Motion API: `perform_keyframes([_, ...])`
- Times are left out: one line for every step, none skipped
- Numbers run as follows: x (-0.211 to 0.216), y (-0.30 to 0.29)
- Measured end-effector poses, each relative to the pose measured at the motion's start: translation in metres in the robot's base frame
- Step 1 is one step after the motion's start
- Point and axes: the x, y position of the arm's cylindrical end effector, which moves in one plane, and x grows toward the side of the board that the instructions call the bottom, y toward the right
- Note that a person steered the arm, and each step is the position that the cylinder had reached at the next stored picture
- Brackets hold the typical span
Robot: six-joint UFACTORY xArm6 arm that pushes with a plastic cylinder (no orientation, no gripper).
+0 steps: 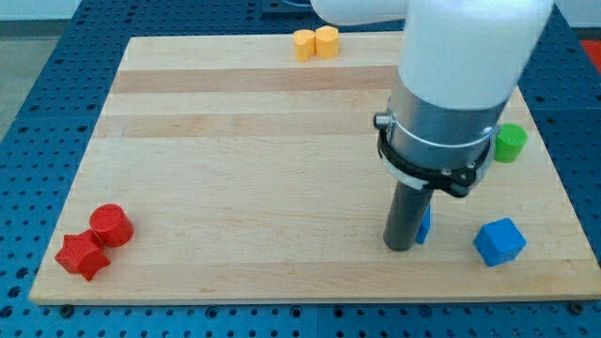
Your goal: Move blue triangle upwards
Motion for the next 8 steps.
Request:
perform_keyframes([0.003, 0.000])
perform_keyframes([0.032, 0.000])
perform_keyframes([0.041, 0.003])
perform_keyframes([0.022, 0.007])
perform_keyframes([-0.001, 0.007])
perform_keyframes([-0.022, 0.015])
perform_keyframes([-0.037, 0.015])
perform_keyframes([-0.011, 0.015])
